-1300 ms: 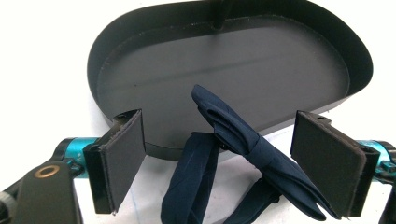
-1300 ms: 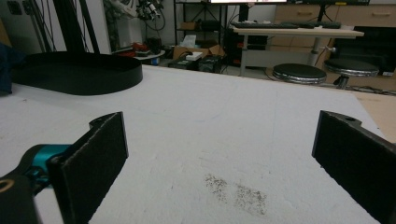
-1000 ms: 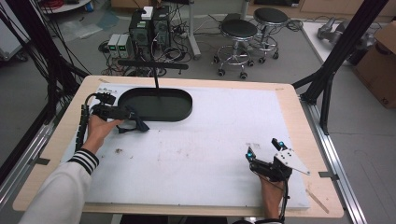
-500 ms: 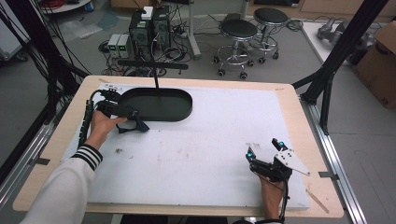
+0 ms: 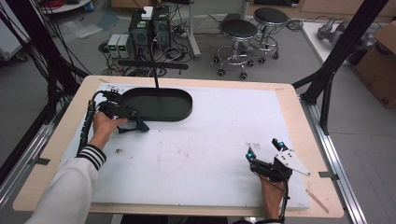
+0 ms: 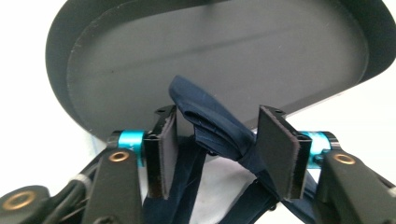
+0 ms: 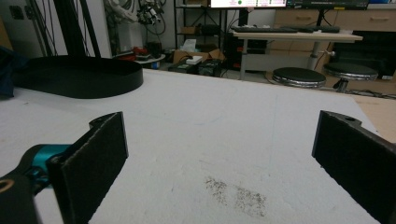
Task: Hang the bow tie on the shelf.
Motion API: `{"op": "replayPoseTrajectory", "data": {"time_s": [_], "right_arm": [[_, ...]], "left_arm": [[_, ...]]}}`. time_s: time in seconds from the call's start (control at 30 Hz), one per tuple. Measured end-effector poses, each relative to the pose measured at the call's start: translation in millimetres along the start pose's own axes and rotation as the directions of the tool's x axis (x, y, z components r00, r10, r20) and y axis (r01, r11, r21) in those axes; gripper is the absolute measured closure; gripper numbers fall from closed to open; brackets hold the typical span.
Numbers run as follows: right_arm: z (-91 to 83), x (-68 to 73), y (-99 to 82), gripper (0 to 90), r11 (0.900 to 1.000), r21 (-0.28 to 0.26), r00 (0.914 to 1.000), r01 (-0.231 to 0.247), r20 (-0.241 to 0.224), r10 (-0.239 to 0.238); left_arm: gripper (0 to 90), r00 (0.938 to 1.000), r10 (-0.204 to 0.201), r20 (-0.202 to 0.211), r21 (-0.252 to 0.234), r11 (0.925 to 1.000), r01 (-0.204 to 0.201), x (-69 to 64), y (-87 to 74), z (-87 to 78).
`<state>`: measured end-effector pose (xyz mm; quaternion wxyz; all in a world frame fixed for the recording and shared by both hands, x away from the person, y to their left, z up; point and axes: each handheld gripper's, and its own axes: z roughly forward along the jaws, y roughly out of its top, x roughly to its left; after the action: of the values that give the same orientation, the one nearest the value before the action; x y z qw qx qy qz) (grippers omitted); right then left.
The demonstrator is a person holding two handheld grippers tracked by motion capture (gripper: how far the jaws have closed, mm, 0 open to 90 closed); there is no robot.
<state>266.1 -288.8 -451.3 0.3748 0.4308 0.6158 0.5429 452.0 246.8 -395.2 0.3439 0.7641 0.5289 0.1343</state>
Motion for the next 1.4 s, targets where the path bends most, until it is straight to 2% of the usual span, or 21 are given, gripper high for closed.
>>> {"op": "replayPoseTrajectory", "data": {"time_s": [0.1,0.3,0.5,0.53,0.97,1.13,1.3,1.4], "right_arm": [[-0.1,0.2,0.0,2.4,1.0,0.0,1.0,-0.002,0.0,0.002],[-0.2,0.0,-0.1,2.4,1.0,0.0,1.0,-0.001,0.0,0.001],[-0.1,-0.4,-0.1,2.4,1.0,-0.005,1.0,0.004,0.001,-0.004],[-0.3,0.0,-0.1,2.4,1.0,-0.001,1.0,0.001,0.001,-0.001],[-0.2,0.3,0.0,2.4,1.0,-0.002,1.0,0.001,0.001,-0.001],[-0.1,0.2,0.0,2.4,1.0,-0.003,1.0,0.003,0.0,-0.003],[0.0,0.4,0.0,2.4,1.0,-0.004,1.0,0.005,0.003,-0.005],[0.0,0.3,0.0,2.4,1.0,-0.003,1.0,0.007,0.002,-0.007]], "left_arm": [[51.4,1.0,-0.005,0.005,-0.004,1.0,0.005,-0.6,0.1,0.8],[61.2,0.9995,-0.024,0.021,-0.013,0.9996,0.024,-0.4,0.3,1.0],[77.5,0.9972,-0.035,0.066,-0.021,0.9991,0.036,-0.8,0.4,1.7],[84.1,0.9963,-0.038,0.077,-0.021,0.999,0.039,-0.7,0.4,1.6],[87.5,0.9964,-0.022,0.082,-0.023,0.9994,0.024,-2.2,0.5,-1.1],[87.8,0.996,0.006,0.089,-0.045,0.999,-0.002,-3.8,1.0,-5.3],[87.9,0.9942,0.058,0.091,-0.07,0.9962,-0.051,-5.6,1.2,-12.5],[87.9,0.9889,0.101,0.109,-0.096,0.9913,-0.09,-7.8,1.3,-18.2]]}}
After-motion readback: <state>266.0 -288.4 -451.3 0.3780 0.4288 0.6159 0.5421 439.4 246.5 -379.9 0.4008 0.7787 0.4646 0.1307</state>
